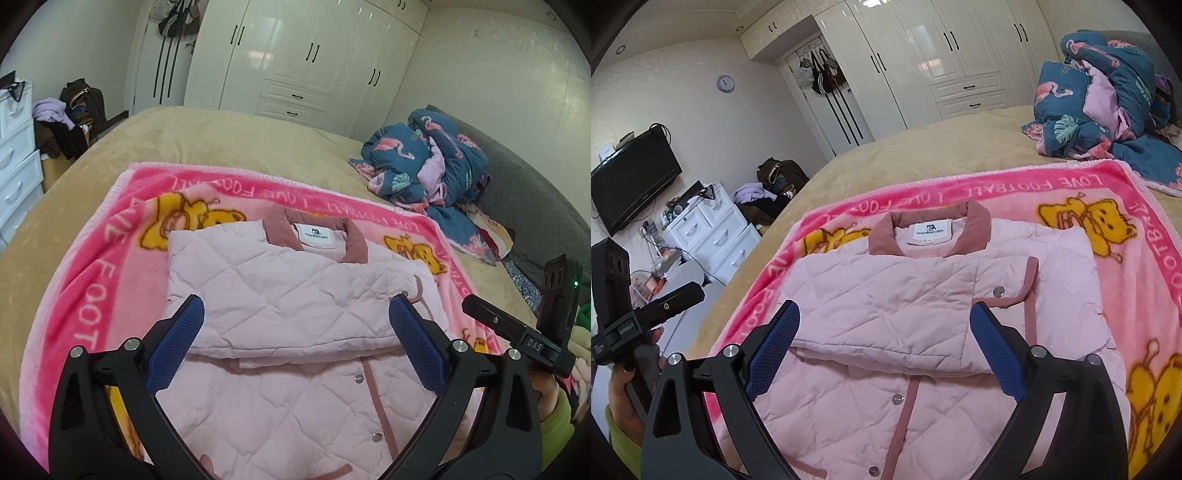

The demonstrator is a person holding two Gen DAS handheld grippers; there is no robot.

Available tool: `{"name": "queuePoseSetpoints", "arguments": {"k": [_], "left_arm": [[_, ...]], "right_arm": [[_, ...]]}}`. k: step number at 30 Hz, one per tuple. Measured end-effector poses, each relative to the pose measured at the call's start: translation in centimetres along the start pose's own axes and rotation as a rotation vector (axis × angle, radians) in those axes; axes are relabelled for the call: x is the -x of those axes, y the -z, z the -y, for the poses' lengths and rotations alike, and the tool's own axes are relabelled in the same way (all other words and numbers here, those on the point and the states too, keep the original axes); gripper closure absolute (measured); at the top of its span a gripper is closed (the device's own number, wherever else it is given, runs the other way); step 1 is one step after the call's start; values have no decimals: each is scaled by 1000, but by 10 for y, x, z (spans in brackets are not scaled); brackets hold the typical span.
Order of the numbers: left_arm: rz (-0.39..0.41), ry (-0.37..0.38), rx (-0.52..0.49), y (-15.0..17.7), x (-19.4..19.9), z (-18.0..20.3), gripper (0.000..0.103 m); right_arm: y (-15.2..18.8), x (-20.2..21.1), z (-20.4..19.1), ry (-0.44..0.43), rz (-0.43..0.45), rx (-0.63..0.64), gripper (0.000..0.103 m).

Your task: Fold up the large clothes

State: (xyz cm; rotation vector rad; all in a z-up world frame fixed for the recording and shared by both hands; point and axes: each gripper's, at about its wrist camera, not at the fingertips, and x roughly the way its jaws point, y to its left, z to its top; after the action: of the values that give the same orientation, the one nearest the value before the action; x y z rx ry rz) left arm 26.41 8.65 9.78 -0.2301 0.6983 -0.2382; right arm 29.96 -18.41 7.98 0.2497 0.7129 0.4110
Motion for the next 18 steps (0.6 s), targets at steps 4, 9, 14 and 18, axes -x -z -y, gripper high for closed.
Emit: {"name": "queuePoseSetpoints", "arguments": {"k": [4,9,14,18], "left_arm": [[20,5,4,0,14,0,9],[39,-5,-8,1,29,3,9],[60,-14,-18,5,46,8,9],[73,-26,-42,9,54,16,9]], "right_arm": [[2,11,-4,0,10,11,10],[5,27,-7,2,22,14,10],[9,42,-9,4,33,22,10],[12,56,-9,2,48,25,10]]}}
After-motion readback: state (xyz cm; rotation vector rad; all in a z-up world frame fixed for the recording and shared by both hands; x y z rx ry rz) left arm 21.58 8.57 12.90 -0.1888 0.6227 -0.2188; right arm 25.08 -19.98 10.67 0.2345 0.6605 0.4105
